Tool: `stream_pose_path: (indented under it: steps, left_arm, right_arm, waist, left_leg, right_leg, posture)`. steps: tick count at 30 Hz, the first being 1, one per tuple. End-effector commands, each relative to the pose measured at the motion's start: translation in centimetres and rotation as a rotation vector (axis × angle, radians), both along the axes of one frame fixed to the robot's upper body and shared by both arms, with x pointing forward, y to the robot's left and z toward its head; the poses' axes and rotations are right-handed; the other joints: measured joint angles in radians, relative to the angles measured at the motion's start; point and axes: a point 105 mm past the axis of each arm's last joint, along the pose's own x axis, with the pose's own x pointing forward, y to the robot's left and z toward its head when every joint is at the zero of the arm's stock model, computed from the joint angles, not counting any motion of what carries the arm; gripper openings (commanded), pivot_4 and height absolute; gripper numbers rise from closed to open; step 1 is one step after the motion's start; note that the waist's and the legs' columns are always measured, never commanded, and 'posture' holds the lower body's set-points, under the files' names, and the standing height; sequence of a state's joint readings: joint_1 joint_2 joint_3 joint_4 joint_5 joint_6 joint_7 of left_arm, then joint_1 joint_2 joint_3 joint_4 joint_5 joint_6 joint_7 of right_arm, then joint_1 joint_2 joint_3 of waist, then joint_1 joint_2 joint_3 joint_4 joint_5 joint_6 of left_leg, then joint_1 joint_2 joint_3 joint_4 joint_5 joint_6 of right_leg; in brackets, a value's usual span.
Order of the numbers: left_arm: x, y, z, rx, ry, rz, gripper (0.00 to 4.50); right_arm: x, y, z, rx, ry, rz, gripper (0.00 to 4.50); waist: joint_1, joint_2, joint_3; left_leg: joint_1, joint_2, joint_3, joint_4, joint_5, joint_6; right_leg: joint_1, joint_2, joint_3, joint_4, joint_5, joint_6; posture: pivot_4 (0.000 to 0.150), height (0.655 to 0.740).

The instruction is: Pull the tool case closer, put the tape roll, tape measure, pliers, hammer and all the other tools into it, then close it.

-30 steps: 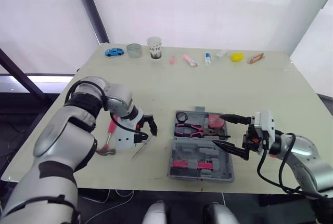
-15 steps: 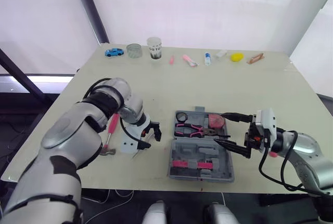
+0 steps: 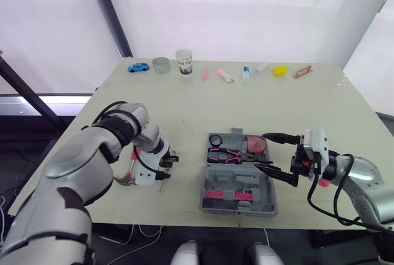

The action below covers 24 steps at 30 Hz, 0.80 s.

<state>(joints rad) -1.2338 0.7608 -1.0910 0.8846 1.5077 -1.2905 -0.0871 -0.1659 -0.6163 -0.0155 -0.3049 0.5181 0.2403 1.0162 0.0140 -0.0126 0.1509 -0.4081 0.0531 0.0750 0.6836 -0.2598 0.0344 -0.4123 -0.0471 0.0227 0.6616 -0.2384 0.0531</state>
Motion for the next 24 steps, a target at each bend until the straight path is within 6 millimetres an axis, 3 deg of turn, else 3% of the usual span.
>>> stream_pose_path:
  steps: [1, 6, 12, 17, 20, 24]
  left_arm:
    - [-0.9, -0.3, -0.7, -0.061, 0.046, 0.034, 0.03]
    - [-0.4, 1.4, 1.7, -0.089, 0.022, 0.173, 0.03]
    - [-1.1, 2.6, 3.0, -0.126, 0.051, 0.302, 0.03]
    - [-3.3, 2.8, 3.1, -0.183, 0.104, 0.371, 0.03]
    - [-5.7, 2.4, 3.0, -0.24, 0.186, 0.559, 0.03]
    - [-7.3, 1.7, 4.0, -0.311, 0.262, 0.803, 0.03]
  right_arm:
    - [0.0, 0.0, 1.2, 0.008, -0.047, 0.008, 4.5]
    - [0.1, 0.0, 0.9, 0.004, -0.041, 0.018, 4.5]
    - [0.2, 0.3, 0.7, 0.0, -0.036, 0.044, 4.5]
    - [0.1, 0.4, 0.6, -0.005, -0.035, 0.057, 4.5]
    - [0.0, 0.5, 0.5, -0.007, -0.035, 0.063, 4.5]
    - [-0.2, 0.7, 0.5, -0.009, -0.034, 0.07, 4.5]
  waist:
    - [0.0, 0.0, 0.0]
    - [0.0, -0.004, 0.002]
    - [-0.001, -0.006, 0.003]
    - [-0.005, -0.006, 0.003]
    - [-0.01, -0.006, 0.004]
    - [-0.003, -0.006, 0.004]
  left_leg:
    - [0.0, 0.0, 0.0, 0.0, 0.0, 0.0]
    - [-0.003, 0.0, -0.001, 0.0, 0.0, 0.0]
    - [-0.005, 0.0, -0.001, 0.001, 0.0, 0.0]
    - [-0.005, 0.001, -0.001, 0.001, 0.0, 0.0]
    - [-0.006, 0.002, -0.001, 0.001, 0.0, 0.0]
    - [-0.006, 0.002, -0.002, 0.002, 0.0, 0.0]
  right_leg:
    - [0.0, 0.0, 0.0, 0.0, 0.0, 0.0]
    - [-0.002, 0.0, -0.001, 0.0, 0.0, 0.0]
    - [-0.004, 0.0, -0.002, 0.0, 0.0, 0.0]
    - [-0.005, 0.0, -0.001, 0.0, 0.0, 0.0]
    - [-0.006, 0.0, -0.002, 0.001, 0.0, 0.0]
    - [-0.005, 0.0, -0.002, 0.001, 0.0, 0.0]
  posture:
    - [0.15, 0.74]
    - [0.15, 0.74]
    - [0.15, 0.74]
    - [0.15, 0.74]
    - [0.15, 0.74]
    - [0.15, 0.74]
